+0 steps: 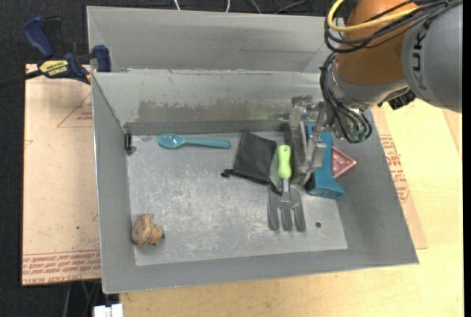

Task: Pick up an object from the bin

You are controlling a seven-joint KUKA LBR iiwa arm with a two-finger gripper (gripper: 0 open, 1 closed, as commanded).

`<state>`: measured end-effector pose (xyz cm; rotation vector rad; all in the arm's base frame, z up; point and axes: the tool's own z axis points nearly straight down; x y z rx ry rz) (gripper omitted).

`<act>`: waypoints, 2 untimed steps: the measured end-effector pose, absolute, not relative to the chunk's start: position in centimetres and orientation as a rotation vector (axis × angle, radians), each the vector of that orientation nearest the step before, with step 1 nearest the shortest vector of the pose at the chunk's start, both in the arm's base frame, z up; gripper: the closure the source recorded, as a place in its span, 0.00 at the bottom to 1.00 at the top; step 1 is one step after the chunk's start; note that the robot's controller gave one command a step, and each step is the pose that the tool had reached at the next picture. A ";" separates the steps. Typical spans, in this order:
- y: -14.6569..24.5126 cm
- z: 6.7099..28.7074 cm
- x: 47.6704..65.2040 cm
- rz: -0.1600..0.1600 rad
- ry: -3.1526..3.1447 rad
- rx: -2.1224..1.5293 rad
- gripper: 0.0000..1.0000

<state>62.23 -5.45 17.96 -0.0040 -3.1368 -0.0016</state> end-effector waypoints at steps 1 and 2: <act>-5.4 18.2 62.4 0.000 -3.147 -0.018 0.00; -4.6 10.9 62.1 -0.003 -3.130 -0.298 0.00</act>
Offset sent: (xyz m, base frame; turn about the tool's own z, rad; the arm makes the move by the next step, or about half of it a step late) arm -0.0043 0.0119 -0.1096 0.2807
